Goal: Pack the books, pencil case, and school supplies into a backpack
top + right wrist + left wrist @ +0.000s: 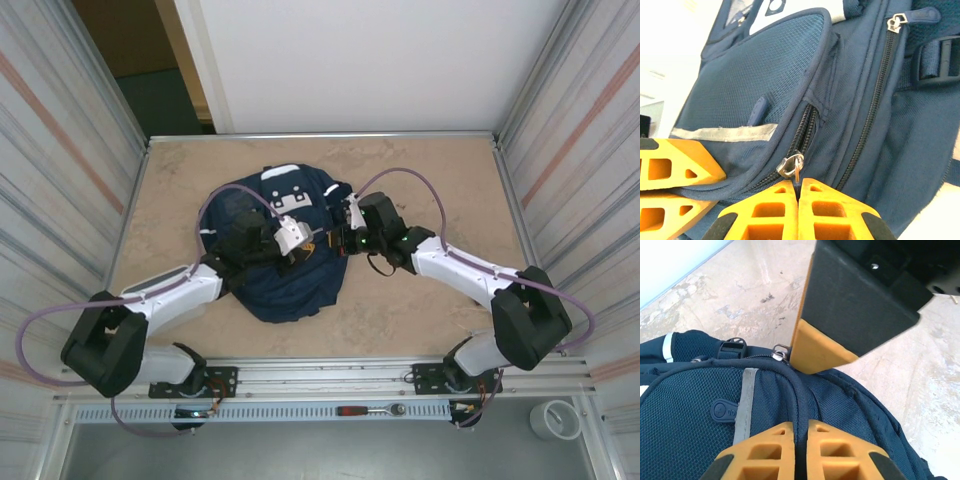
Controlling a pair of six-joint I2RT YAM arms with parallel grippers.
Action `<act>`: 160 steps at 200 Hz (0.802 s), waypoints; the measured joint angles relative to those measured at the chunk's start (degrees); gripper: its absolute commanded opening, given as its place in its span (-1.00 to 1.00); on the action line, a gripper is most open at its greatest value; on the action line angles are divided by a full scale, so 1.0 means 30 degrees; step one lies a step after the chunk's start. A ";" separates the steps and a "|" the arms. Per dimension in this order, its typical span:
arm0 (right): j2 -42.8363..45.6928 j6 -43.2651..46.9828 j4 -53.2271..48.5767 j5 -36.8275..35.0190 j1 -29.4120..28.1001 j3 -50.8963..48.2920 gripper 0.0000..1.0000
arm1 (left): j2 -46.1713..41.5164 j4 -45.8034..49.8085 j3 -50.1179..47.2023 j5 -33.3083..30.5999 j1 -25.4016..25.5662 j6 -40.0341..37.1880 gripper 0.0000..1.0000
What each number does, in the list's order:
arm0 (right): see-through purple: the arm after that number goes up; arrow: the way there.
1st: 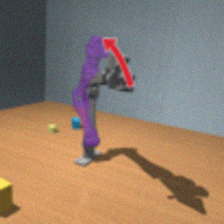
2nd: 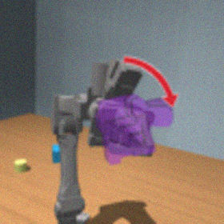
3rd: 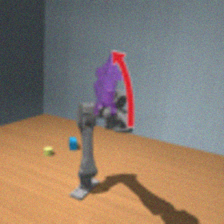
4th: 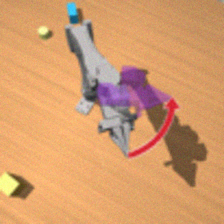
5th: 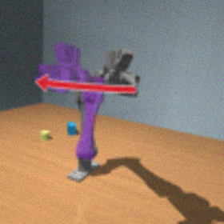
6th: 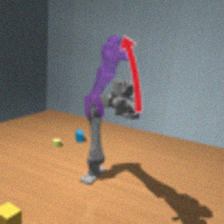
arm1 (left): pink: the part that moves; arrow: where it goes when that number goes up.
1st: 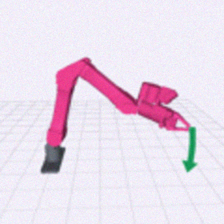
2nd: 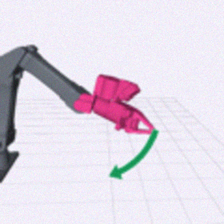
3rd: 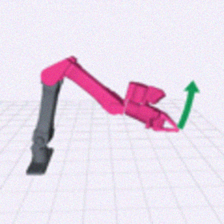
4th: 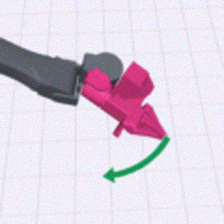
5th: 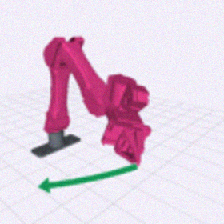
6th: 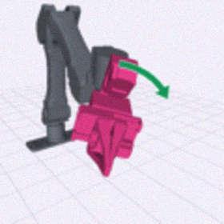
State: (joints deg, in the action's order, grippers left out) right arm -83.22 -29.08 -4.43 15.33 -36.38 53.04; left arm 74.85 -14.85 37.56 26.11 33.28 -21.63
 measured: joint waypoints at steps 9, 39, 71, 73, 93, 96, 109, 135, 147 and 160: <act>-0.0182 0.0007 0.0138 0.0889 0.0408 0.0007 -1.00 | -0.0211 -0.0146 -0.0204 0.0364 -0.0124 0.0007 -1.00; -0.1523 0.0073 0.0270 0.3461 0.1472 0.0619 -1.00 | -0.0780 -0.0153 -0.0743 0.1712 -0.0612 0.0015 -1.00; -0.2973 0.0022 -0.0153 0.5450 0.1967 0.1785 -1.00 | -0.0772 -0.0015 -0.0743 0.2382 -0.1056 0.0029 -1.00; -0.3024 0.0015 -0.0153 0.5493 0.1967 0.1814 -1.00 | -0.0772 0.0007 -0.0743 0.2404 -0.1078 0.0029 -1.00; -0.3395 -0.0022 -0.0219 0.5785 0.1996 0.2033 -1.00 | -0.0583 0.0036 -0.0721 0.2506 -0.1144 0.0095 -1.00; -0.3410 -0.0015 -0.0248 0.5785 0.1996 0.2040 -1.00 | -0.0539 0.0036 -0.0707 0.2535 -0.1144 0.0102 -1.00; -0.3439 -0.0022 -0.0393 0.5748 0.2011 0.2040 -1.00 | -0.0350 0.0036 -0.0648 0.2696 -0.1144 0.0160 -1.00; -0.3439 -0.0022 -0.0503 0.5683 0.2011 0.2040 -0.96 | -0.0204 0.0022 -0.0597 0.2812 -0.1144 0.0175 -1.00; -0.3439 -0.0022 -0.0546 0.5632 0.2011 0.2040 -0.90 | -0.0175 0.0015 -0.0597 0.2812 -0.1144 0.0189 -1.00; -0.3439 -0.0080 -0.0561 0.5595 0.2011 0.2040 -0.85 | -0.0160 0.0015 -0.0597 0.2812 -0.1144 0.0226 -1.00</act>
State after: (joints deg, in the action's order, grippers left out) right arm -93.54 -29.32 -6.11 32.12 -30.35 59.16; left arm 74.37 -14.81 35.77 34.54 29.85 -20.95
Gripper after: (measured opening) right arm 0.059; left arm 0.099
